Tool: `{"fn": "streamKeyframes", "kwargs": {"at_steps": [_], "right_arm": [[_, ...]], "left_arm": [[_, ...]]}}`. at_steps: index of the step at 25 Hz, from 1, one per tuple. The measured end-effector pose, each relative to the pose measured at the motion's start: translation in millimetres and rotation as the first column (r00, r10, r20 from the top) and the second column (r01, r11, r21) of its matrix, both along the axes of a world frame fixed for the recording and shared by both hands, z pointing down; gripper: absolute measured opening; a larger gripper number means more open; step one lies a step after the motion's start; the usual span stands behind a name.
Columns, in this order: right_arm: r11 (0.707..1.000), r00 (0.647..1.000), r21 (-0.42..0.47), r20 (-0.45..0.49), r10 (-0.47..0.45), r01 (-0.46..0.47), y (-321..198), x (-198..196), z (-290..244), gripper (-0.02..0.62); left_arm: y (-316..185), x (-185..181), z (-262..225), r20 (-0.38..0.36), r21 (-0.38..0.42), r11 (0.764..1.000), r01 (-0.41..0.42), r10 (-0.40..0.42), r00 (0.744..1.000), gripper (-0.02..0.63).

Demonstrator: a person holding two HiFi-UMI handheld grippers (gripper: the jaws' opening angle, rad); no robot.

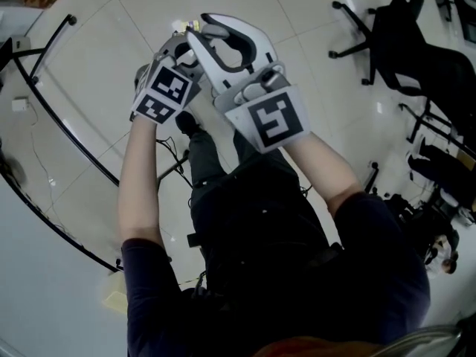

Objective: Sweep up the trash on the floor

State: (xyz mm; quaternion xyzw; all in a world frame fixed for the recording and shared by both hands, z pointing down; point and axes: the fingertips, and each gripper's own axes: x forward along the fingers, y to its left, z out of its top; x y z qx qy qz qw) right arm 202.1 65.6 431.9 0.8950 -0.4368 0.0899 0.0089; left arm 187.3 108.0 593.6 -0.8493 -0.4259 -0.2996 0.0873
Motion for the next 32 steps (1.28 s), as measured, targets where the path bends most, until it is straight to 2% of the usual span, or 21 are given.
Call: {"fn": "streamKeyframes", "kwargs": {"at_steps": [4, 8, 13, 16, 20, 24, 26, 29, 32], "right_arm": [[0.999, 0.999, 0.035, 0.032, -0.016, 0.015, -9.7, -1.9, -7.1, 0.105], [0.998, 0.999, 0.043, 0.034, -0.042, 0.040, -19.6, -12.8, -20.5, 0.105], [0.997, 0.998, 0.042, 0.029, -0.061, 0.059, -13.1, -12.2, -39.7, 0.106], [0.997, 0.996, 0.031, 0.041, -0.077, 0.076, -10.7, -0.6, -37.7, 0.106], [0.992, 0.989, 0.029, 0.076, -0.125, 0.123, 0.0, 10.8, -20.4, 0.106], [0.981, 0.978, 0.025, 0.083, -0.192, 0.190, 6.1, 7.6, 4.2, 0.107], [0.975, 0.973, 0.037, 0.062, -0.221, 0.219, 3.4, 2.7, 11.0, 0.109], [0.969, 0.968, 0.041, 0.048, -0.247, 0.245, -3.2, 3.8, 15.3, 0.110], [0.963, 0.962, 0.049, 0.044, -0.269, 0.267, -14.2, 14.5, 19.2, 0.111]], "left_arm": [[-5.8, -6.1, -2.2, 0.050, 0.004, 0.999, -0.035, 0.035, 0.998, 0.075], [-9.9, -13.7, -14.8, 0.106, -0.057, 0.996, -0.062, 0.068, 0.992, 0.075], [7.1, -14.4, -38.9, 0.128, -0.128, 0.988, -0.091, 0.108, 0.986, 0.075], [16.1, -5.3, -41.9, 0.116, -0.155, 0.986, -0.064, 0.083, 0.990, 0.075], [33.3, 8.9, -28.3, 0.063, -0.160, 0.986, 0.048, -0.038, 0.997, 0.074], [40.8, 16.9, -3.6, 0.023, -0.149, 0.968, 0.202, -0.201, 0.979, 0.072], [36.8, 19.4, 6.3, 0.013, -0.143, 0.948, 0.285, -0.286, 0.958, 0.072], [23.6, 30.9, 8.4, -0.026, -0.150, 0.900, 0.408, -0.416, 0.909, 0.072], [8.1, 42.1, 9.5, -0.071, -0.147, 0.865, 0.481, -0.494, 0.867, 0.072]]}}
